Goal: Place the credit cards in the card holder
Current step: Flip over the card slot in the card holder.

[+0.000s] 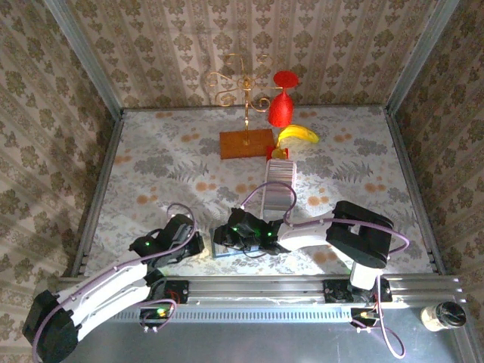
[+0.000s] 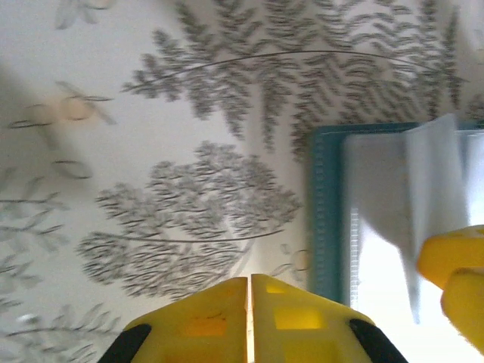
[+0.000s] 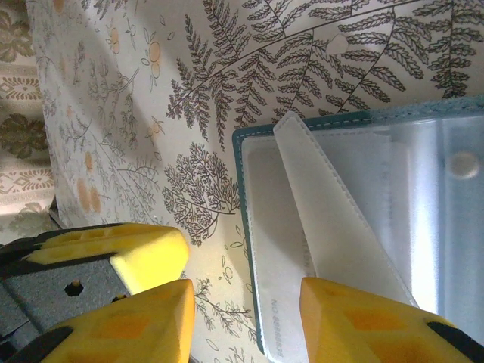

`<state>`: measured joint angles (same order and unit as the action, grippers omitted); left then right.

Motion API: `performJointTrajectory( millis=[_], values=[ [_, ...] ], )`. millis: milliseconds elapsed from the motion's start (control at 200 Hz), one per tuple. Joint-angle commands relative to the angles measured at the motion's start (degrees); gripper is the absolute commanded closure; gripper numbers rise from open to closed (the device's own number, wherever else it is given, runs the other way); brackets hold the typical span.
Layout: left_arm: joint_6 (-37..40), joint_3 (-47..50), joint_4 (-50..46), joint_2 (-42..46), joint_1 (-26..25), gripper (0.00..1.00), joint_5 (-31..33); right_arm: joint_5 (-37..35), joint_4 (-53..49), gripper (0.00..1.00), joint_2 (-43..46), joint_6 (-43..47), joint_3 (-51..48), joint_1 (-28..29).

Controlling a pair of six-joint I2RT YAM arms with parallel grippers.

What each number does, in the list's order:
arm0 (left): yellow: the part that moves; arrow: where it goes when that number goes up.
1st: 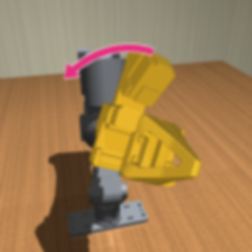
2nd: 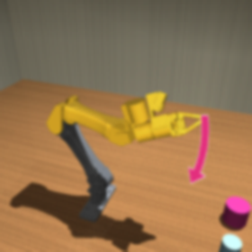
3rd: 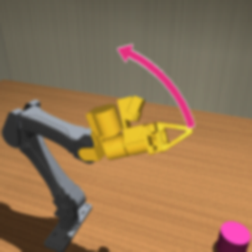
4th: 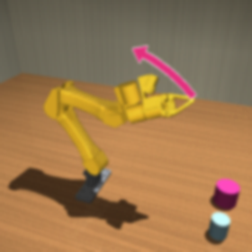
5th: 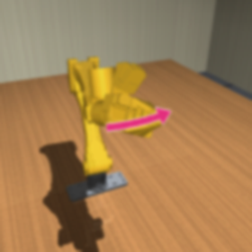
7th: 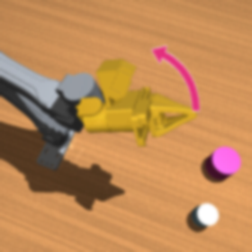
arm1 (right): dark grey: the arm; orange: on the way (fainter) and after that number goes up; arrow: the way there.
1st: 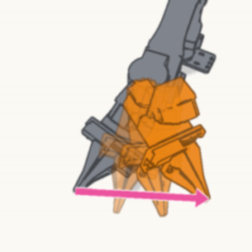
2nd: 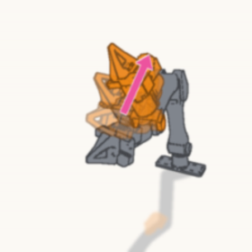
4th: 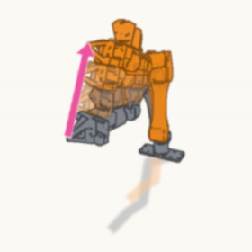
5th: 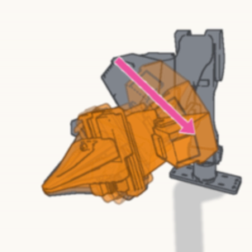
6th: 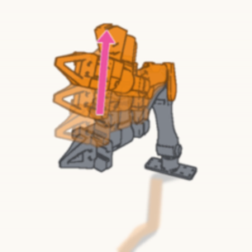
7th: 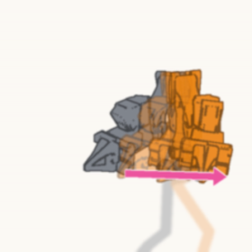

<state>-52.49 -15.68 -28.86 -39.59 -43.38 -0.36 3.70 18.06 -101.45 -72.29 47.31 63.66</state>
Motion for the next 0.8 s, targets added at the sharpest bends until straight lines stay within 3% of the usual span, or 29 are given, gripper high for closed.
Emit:
performJointTrajectory(
  millis=[0, 195, 505, 795],
  values=[
    [-0.91, -3.21, -8.20, 1.98, 0.78, 0.92, 6.42, 0.61, 1.67, 0.59, -1.18, -0.75, 2.03, 0.51],
    [-1.57, -7.30, -15.05, 5.15, 2.85, 0.94, 12.28, 0.92, 2.52, 0.59, -2.25, -0.70, 3.82, 1.02],
    [-2.28, -14.07, -24.69, 9.72, 6.48, 0.81, 21.39, 2.33, 3.96, 0.58, -6.55, -0.38, 8.90, 1.99],
    [-1.24, -18.31, -28.29, 13.91, 9.09, 0.74, 23.03, 5.22, 8.46, 0.58, -11.55, -0.56, 13.66, 2.35]
  ],
)
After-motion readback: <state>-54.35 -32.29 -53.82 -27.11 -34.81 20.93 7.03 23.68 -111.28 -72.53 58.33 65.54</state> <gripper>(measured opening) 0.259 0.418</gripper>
